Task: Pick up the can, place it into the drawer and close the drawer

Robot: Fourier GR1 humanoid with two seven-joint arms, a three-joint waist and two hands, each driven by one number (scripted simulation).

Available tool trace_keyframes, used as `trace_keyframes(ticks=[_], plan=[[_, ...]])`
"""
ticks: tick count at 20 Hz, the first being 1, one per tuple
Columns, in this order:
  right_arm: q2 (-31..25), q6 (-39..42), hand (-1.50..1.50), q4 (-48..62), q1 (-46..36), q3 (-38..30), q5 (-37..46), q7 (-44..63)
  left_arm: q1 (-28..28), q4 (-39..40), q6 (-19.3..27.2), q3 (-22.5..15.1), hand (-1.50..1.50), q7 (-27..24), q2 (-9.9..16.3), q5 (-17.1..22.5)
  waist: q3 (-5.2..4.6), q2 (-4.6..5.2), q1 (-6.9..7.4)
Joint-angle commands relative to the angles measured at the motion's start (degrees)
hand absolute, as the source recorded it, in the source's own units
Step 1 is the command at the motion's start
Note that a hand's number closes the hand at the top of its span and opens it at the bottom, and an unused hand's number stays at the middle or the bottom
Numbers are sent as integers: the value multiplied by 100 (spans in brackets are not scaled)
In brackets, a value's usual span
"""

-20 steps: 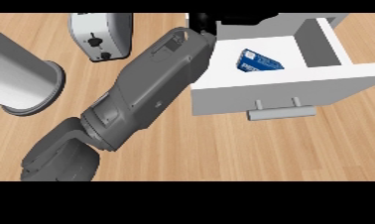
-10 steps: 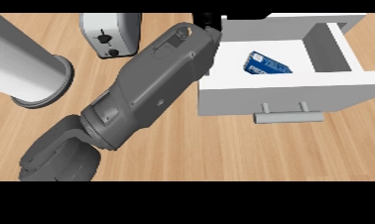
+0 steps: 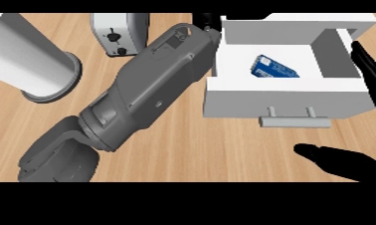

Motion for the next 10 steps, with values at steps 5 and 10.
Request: trace_keyframes(ticks=[5,10], plan=[[-184,-860,-150,1864,-1029,828,1626,-436,144,-299,29,-15,-150,387,256,-265,0,-31,103],[-406,-1000,-150,2954,-1636,1027,2086,-613,446,-605,-127,13,-150,589,717,-400,0,-32,106]])
